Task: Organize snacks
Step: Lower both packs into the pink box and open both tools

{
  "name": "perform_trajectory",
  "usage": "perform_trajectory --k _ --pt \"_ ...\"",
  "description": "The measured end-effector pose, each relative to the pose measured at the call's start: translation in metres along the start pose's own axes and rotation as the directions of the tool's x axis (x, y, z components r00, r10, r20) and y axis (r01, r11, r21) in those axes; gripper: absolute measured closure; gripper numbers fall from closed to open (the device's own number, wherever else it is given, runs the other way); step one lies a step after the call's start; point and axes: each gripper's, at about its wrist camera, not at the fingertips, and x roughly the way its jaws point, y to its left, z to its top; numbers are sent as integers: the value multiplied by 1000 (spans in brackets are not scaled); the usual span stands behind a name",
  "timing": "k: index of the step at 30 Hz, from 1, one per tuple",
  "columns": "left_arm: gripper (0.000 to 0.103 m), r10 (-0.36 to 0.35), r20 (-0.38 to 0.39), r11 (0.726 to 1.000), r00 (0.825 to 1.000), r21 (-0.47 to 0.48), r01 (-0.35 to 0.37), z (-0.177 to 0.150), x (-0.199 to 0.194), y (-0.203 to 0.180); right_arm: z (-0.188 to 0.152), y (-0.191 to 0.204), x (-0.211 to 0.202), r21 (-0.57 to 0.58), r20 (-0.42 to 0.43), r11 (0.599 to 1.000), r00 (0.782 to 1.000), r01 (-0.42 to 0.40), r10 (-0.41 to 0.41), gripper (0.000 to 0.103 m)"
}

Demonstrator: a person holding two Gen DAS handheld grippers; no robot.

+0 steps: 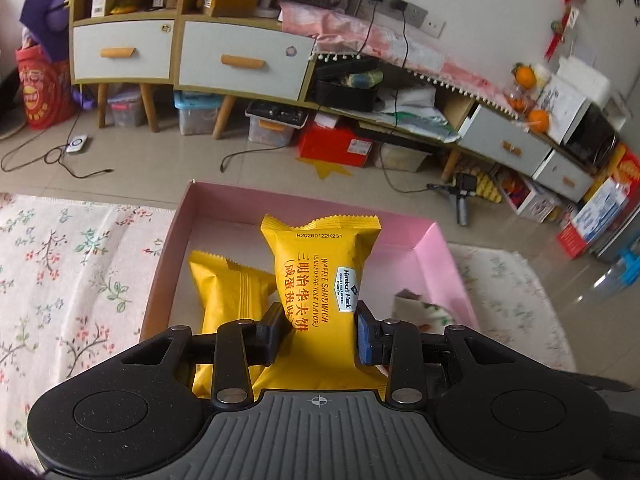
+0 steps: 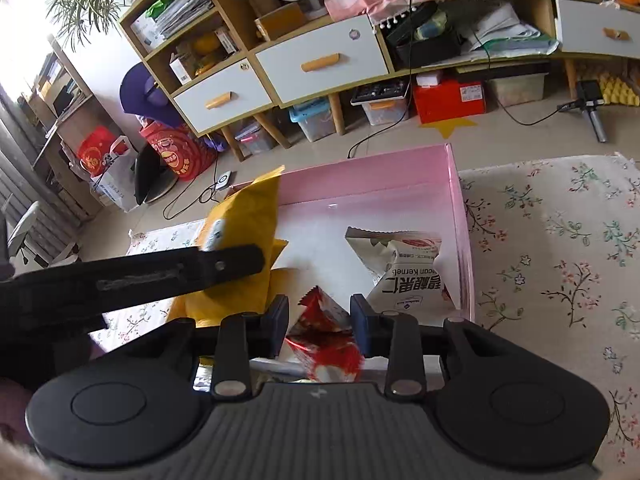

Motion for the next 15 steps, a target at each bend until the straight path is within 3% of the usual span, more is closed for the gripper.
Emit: perform_trajectory --k 5,15 --pt "69 5 4 1000 1000 23 -5 0 13 -1 1 -3 -1 -10 21 1000 1000 6 -5 71" --pt "66 30 9 997 1000 74 -31 -1 30 -6 3 -4 10 -74 60 996 997 49 -45 84"
